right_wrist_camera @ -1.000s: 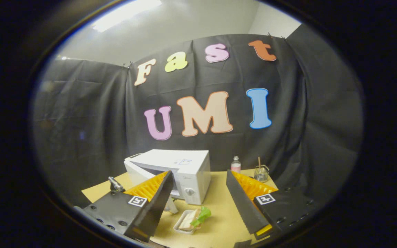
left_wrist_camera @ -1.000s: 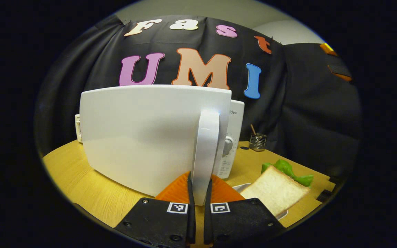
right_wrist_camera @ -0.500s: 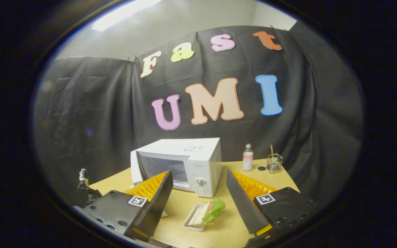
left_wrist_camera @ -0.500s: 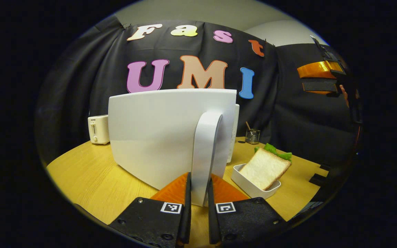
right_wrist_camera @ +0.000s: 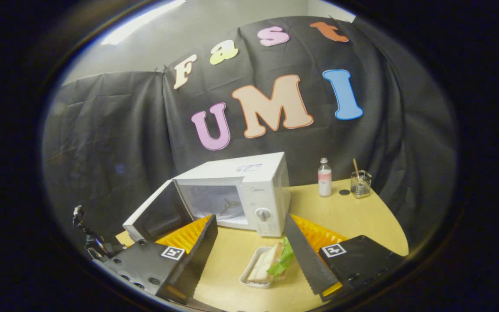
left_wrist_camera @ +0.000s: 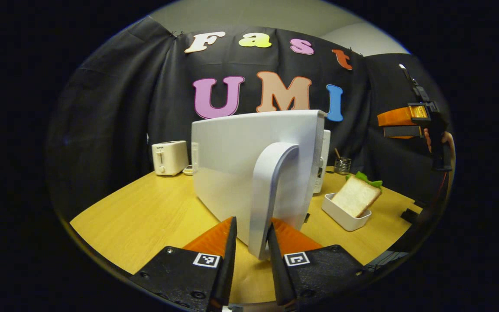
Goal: Open the microwave oven with the left hand, put the food in, and close the microwave oven.
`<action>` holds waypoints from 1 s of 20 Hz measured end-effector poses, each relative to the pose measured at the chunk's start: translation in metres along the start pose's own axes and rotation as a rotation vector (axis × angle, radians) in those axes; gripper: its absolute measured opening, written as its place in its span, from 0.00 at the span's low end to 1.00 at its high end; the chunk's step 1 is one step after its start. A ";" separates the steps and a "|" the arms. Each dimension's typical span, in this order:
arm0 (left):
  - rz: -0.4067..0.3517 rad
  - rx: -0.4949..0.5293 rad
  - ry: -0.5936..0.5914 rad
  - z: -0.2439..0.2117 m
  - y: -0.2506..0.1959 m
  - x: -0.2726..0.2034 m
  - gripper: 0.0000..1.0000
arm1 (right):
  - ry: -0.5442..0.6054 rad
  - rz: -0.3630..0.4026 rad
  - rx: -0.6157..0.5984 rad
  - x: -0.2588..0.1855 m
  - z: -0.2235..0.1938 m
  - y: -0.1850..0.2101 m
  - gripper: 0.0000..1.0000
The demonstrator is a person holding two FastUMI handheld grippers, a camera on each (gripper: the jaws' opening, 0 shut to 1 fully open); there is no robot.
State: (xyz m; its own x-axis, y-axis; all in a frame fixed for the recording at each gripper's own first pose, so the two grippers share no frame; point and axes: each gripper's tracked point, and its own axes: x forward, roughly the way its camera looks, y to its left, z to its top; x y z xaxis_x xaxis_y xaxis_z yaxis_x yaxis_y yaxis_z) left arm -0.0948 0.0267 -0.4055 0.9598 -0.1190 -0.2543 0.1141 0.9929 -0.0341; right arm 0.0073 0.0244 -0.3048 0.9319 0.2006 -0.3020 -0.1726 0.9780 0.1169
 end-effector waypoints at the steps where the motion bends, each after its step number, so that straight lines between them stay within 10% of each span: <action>1: 0.035 0.002 0.003 -0.002 0.012 -0.008 0.45 | 0.007 0.004 0.004 0.003 -0.005 -0.001 0.98; 4: 0.122 0.002 -0.001 -0.001 0.042 -0.028 0.75 | 0.045 0.007 0.020 0.015 -0.024 -0.008 0.98; 10: 0.221 -0.093 0.010 -0.005 0.092 -0.049 1.00 | 0.117 -0.025 0.076 0.033 -0.055 -0.030 0.98; 20: 0.556 -0.123 -0.087 0.023 0.221 -0.127 0.97 | 0.233 -0.066 0.150 0.035 -0.078 -0.066 0.98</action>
State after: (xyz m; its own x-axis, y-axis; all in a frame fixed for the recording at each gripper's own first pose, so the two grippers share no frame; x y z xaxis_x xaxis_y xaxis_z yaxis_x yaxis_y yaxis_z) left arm -0.1855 0.2611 -0.3585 0.8851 0.4265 -0.1861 -0.4393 0.8978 -0.0319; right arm 0.0263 -0.0286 -0.3965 0.8381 0.1610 -0.5212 -0.0484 0.9736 0.2229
